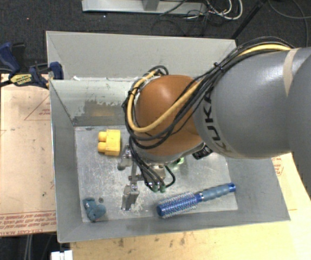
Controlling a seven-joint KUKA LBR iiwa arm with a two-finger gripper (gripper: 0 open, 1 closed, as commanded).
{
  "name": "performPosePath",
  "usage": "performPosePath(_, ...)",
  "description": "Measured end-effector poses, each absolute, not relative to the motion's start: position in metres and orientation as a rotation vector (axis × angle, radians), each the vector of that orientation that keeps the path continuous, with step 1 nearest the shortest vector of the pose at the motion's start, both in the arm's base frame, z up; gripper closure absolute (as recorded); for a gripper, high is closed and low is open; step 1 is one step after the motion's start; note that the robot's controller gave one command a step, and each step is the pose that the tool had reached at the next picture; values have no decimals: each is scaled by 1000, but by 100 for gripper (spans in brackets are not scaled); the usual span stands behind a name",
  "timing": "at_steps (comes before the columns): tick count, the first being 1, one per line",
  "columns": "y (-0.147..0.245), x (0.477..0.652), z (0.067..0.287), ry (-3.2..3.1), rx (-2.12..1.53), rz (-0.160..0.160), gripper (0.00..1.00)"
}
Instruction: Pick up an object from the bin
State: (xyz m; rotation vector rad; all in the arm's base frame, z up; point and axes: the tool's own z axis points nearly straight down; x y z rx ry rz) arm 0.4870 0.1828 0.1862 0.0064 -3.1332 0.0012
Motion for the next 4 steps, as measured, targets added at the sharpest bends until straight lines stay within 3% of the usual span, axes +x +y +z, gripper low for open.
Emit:
performPosePath(1,108,543,150,-3105,479,3,0)
performPosePath(2,191,578,113,-2989,976,-4,0)
performPosePath(3,118,571,111,-2698,1609,-1,0)
performPosePath(4,188,550,93,-2527,1868,-5,0)
